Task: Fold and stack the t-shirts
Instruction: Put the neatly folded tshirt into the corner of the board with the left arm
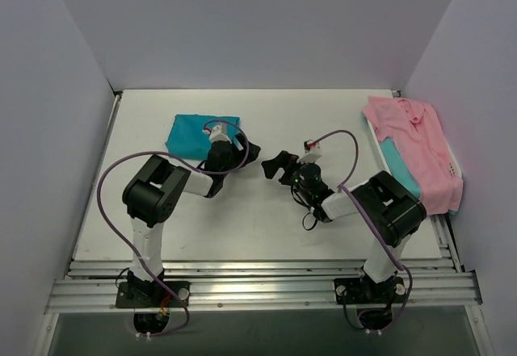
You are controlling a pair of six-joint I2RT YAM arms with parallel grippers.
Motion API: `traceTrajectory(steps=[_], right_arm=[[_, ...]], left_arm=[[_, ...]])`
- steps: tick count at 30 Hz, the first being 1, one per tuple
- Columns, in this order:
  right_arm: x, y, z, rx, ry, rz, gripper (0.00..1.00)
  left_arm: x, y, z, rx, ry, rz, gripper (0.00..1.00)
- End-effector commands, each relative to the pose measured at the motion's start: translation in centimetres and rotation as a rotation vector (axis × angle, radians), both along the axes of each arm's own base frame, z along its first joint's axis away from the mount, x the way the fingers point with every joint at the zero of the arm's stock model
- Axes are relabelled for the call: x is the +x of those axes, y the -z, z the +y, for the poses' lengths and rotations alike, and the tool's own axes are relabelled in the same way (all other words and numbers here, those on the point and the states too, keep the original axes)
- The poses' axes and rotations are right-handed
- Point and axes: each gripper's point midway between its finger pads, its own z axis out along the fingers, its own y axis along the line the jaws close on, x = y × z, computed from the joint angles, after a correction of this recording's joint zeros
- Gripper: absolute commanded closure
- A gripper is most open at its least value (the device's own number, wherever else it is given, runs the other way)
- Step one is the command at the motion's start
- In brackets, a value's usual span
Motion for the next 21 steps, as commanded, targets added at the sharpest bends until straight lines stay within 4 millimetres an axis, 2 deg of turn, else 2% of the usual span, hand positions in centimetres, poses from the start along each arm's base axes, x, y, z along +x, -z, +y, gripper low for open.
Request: traceTrajectory(steps=[1,4,5,6,8,9,10,11,12,13,15,19,20,21], right_arm=[[0.5,-1.3,0.1,0.041,0.001,-0.048,0.0],[0.3,-1.6,0.1,0.061,0.0,-0.06,0.0],[0.1,-1.8,-0.2,0.067,0.005,-0.066,0.0],[0.1,-1.9,-0.4,0.067,0.012,-0.068,0.0],[0.0,-2.6,-1.0,0.072,0.03,-0.083,0.0],[0.0,-2.6,-1.5,0.065,0.046,-0.083,0.0],[0.1,-2.7,-1.9,0.065,0.057,-0.084,0.0],[0.0,-3.3,-2.0,0.07,0.06,-0.095,0.0],[0.0,-3.2,-2.3,0.064,0.067,-0.094,0.0],[0.0,-3.3,-2.4,0.065,0.072,-0.094,0.0],[0.0,-3.4,-2.7,0.067,0.077,-0.093,0.0],[-0.1,-3.4,-2.9,0.075,0.076,-0.091,0.0],[-0.1,-3.4,-3.0,0.076,0.08,-0.091,0.0],[-0.2,-3.3,-3.2,0.069,0.085,-0.087,0.0]], left_arm=[[1.0,-3.6,-1.9,-0.069,0.059,-0.114,0.12],[0.0,-6.8,-3.9,-0.086,0.126,-0.167,0.12],[-1.0,-7.5,-4.9,-0.09,0.152,-0.172,0.12],[-1.7,-9.2,-5.3,-0.097,0.154,-0.188,0.12],[-3.6,-7.4,-4.6,-0.072,0.102,-0.078,0.12],[-5.1,-8.5,-4.5,-0.1,0.08,-0.071,0.12],[-5.4,-7.9,-2.8,-0.11,-0.03,-0.054,0.12],[-7.4,-6.2,-1.2,-0.166,-0.108,0.017,0.12],[-8.8,-5.9,-1.3,-0.2,-0.132,0.025,0.12],[-9.3,-5.5,-0.3,-0.217,-0.201,0.024,0.12],[-11.4,-4.7,-0.3,-0.243,-0.229,0.051,0.11],[-11.9,-3.4,3.4,-0.206,-0.405,0.082,0.06],[-11.6,-4.1,4.9,-0.214,-0.469,0.054,0.05],[-11.5,-3.6,6.5,-0.183,-0.516,0.057,0.03]])
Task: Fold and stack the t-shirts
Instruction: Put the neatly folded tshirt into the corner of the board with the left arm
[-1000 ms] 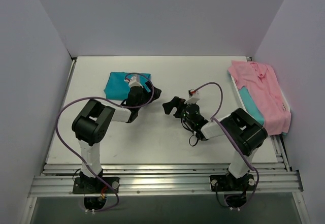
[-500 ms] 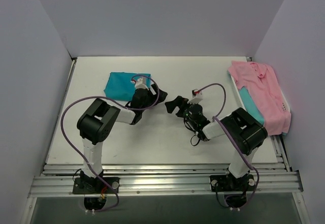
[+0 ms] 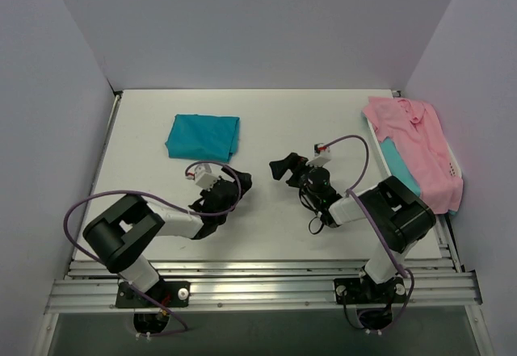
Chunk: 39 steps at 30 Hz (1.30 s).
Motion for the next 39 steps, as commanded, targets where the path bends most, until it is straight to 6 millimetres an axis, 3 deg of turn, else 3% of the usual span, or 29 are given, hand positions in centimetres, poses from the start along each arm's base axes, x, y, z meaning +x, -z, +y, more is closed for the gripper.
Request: traceTrajectory(steps=[1,4,8,11,18,23,24,26,27,29,30,31,33,34,36,37,39], right_arm=[[0.5,-2.8,-0.9,0.034,0.038,-0.075,0.0],[0.6,-3.0,-1.4,0.027,0.051,-0.076,0.0],[0.8,-3.1,-1.5,0.026,0.054,-0.077,0.0],[1.0,-2.9,-1.7,0.024,0.06,-0.073,0.0],[1.6,-2.1,-2.5,0.015,0.075,-0.056,0.0],[2.0,-1.5,-3.2,0.017,0.085,-0.049,0.0],[2.0,-1.4,-3.2,0.021,0.083,-0.047,0.0],[2.2,-1.2,-3.5,0.027,0.084,-0.043,0.0],[2.2,-1.2,-3.5,0.031,0.081,-0.044,0.0],[2.4,-1.0,-3.7,0.032,0.082,-0.041,0.0],[2.4,-0.8,-3.8,0.033,0.083,-0.039,0.0],[2.5,-0.9,-3.8,0.034,0.085,-0.041,0.0],[2.6,-0.7,-4.0,0.032,0.091,-0.037,0.0],[2.7,-0.6,-4.1,0.032,0.093,-0.036,0.0],[2.8,-0.4,-4.5,0.029,0.102,-0.032,0.0],[2.9,-0.4,-4.6,0.031,0.105,-0.032,0.0],[2.8,-0.2,-4.4,0.035,0.083,-0.028,0.0]], left_arm=[[1.9,-2.3,6.1,-0.016,-0.298,-0.053,0.03],[3.2,-2.7,10.5,0.017,-0.426,-0.04,0.03],[4.5,-1.9,14.8,0.016,-0.525,0.021,0.04],[5.9,-1.3,17.0,0.017,-0.575,0.052,0.04],[9.0,1.8,18.9,-0.033,-0.585,0.131,0.02],[11.6,4.3,19.1,-0.06,-0.57,0.176,0.0],[12.7,3.9,19.0,-0.079,-0.563,0.164,0.04],[13.5,5.2,19.3,-0.085,-0.552,0.195,0.07],[14.7,4.6,19.2,-0.1,-0.548,0.18,0.09],[15.5,5.5,19.3,-0.097,-0.534,0.203,0.09],[16.7,5.0,19.1,-0.107,-0.523,0.191,0.14],[17.0,5.8,19.6,-0.108,-0.525,0.206,0.21],[18.1,5.5,19.3,-0.137,-0.486,0.187,0.38],[18.9,5.5,19.7,-0.147,-0.483,0.173,0.62],[19.9,5.3,19.7,-0.16,-0.449,0.166,0.91],[20.9,5.1,19.8,-0.147,-0.433,0.159,0.97],[22.2,4.6,20.6,-0.137,-0.427,0.146,0.98]])
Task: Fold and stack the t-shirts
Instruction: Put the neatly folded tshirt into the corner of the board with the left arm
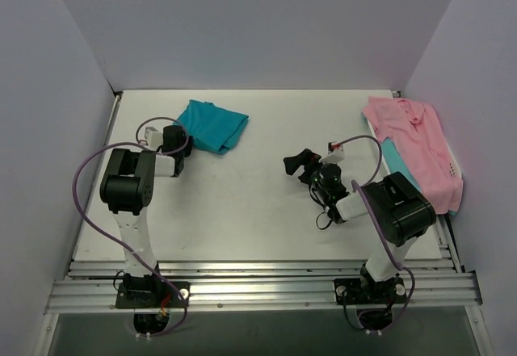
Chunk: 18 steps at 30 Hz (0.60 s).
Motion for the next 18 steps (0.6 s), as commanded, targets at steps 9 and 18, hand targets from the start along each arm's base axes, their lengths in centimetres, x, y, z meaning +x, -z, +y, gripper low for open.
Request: traceTrajectory(steps=[9,18], right_arm=[[1.2,-1.4,0.4,0.066,-0.031,-0.064,0.0],[1.2,-0.8,0.9,0.09,-0.062,-0.058,0.0]], left_arm=[[5.1,-3.5,7.7,0.179,-0.044,0.031,0.98],[3.2,-6.9,19.3,0.278,-0.243,0.063,0.98]])
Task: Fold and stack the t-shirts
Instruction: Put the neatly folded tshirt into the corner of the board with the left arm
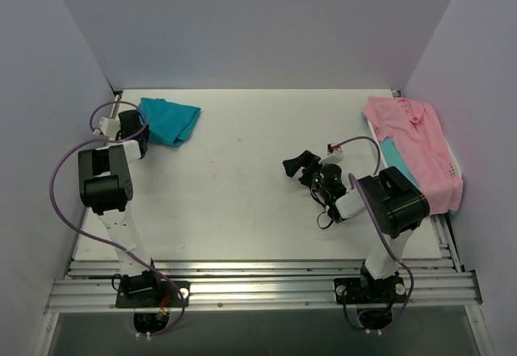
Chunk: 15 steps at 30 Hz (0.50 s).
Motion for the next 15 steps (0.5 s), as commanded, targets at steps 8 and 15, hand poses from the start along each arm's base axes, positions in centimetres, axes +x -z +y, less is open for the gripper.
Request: traceTrajectory(steps=[8,15], right_arm=[[1.3,-2.4,1.1,0.091,-0.04,-0.11,0.0],[1.1,-2.4,0.9,0.082,-0.039,-0.111,0.0]], left_arm=[[-1.2,-5.1,7.2,0.112,-0.141,-0.029,0.82],[-2.1,-9.4,8.5,0.163,-0.164,-0.036,0.06]])
